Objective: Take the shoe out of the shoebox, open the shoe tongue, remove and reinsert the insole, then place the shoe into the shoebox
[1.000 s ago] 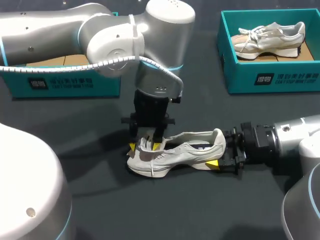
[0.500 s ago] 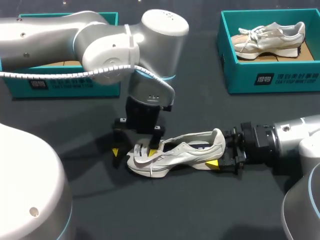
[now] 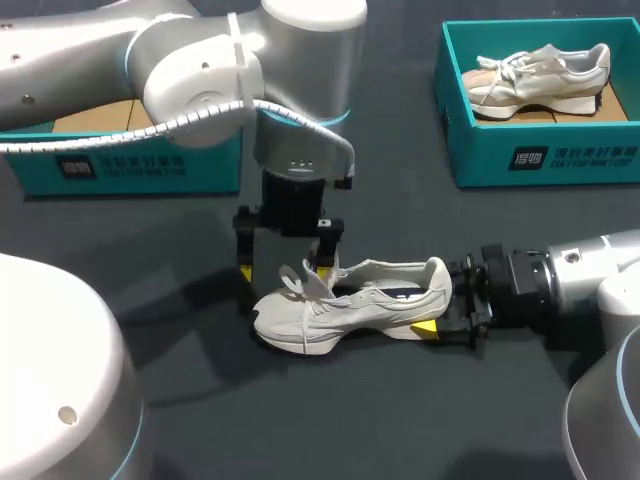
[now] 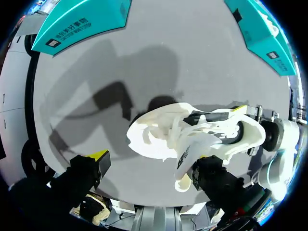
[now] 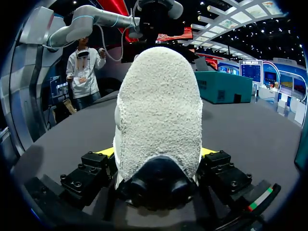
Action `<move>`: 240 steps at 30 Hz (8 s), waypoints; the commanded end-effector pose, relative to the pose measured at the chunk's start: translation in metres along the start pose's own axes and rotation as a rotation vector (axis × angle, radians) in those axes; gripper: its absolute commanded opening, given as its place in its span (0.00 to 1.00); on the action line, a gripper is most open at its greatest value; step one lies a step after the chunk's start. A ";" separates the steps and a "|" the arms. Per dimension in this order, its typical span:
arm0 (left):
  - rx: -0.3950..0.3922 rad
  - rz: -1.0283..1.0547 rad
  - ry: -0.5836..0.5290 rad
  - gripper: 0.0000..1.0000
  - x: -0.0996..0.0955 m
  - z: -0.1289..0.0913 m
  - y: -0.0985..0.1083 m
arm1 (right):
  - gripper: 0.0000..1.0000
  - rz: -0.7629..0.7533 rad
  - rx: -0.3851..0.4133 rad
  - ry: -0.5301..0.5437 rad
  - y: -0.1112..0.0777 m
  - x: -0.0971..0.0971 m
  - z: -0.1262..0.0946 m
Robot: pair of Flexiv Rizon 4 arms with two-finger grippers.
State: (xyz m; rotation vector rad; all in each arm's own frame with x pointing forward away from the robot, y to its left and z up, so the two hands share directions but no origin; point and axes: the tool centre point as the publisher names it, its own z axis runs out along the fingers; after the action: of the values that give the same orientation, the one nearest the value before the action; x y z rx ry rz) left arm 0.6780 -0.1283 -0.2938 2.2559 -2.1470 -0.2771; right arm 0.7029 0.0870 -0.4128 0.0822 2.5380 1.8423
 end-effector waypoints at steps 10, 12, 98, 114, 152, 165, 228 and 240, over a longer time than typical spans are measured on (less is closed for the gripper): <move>0.138 0.518 0.220 0.63 0.046 -0.103 -0.009 | 0.00 0.001 0.004 -0.001 -0.002 -0.001 0.000; 0.135 0.728 0.267 0.00 0.055 -0.108 -0.011 | 0.00 0.001 0.004 -0.001 -0.002 -0.001 0.000; 0.114 1.546 0.253 0.00 0.138 0.010 -0.003 | 0.00 0.001 0.004 -0.001 -0.002 -0.001 0.000; 0.043 1.541 0.247 0.00 0.127 0.048 -0.004 | 0.00 0.001 0.004 -0.001 -0.002 -0.001 0.000; 0.178 1.552 -0.010 0.20 0.135 0.105 -0.032 | 0.00 0.001 0.004 -0.001 -0.002 -0.001 0.000; 0.169 1.493 0.145 0.00 0.119 0.087 -0.043 | 0.00 0.001 0.004 -0.001 -0.002 -0.001 0.000; 0.482 1.417 0.501 0.52 0.139 0.000 -0.013 | 0.00 0.001 0.004 -0.001 -0.002 -0.001 0.000; 0.654 1.382 0.376 0.62 0.153 0.003 0.000 | 0.00 0.001 0.004 -0.001 -0.002 -0.001 0.000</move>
State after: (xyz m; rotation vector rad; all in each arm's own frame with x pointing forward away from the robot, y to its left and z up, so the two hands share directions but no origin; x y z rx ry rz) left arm 0.6897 -0.2767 -0.3112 0.2846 -3.0335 0.8484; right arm 0.7042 0.0860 -0.4130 0.0830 2.5375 1.8420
